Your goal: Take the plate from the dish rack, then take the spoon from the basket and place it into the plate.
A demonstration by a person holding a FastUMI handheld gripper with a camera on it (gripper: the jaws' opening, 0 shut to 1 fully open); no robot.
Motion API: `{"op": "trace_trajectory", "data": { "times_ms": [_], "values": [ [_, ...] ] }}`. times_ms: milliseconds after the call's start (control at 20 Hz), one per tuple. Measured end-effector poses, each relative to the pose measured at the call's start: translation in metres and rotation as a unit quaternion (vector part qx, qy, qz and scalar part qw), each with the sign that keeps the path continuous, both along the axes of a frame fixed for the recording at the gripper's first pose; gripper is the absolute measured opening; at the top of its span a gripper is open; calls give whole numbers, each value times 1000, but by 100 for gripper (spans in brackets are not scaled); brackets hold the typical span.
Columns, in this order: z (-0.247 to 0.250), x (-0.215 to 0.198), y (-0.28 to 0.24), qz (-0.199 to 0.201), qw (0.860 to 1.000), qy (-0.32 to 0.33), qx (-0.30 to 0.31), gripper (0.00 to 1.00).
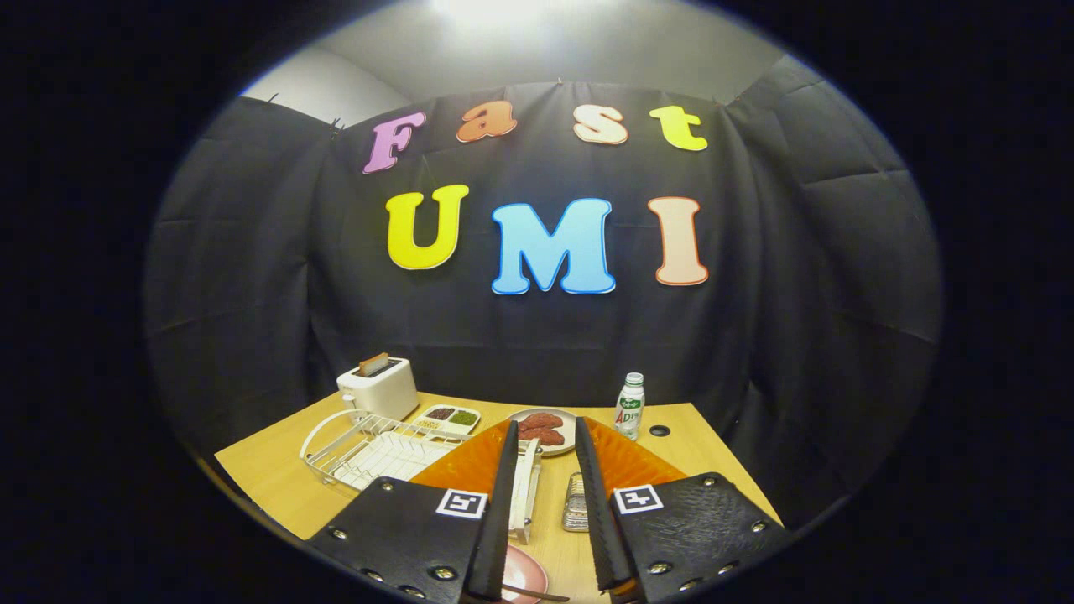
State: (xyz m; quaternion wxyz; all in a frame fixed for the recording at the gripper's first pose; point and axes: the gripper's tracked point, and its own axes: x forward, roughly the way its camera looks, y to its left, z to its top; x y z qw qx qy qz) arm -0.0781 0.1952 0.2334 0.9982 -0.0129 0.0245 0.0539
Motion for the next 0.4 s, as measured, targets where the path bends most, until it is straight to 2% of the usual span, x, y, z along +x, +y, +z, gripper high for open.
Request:
{"op": "trace_trajectory", "data": {
  "times_ms": [400],
  "values": [
    [13,13,-36,-17,1000,-11,4,41]
  ]
}}
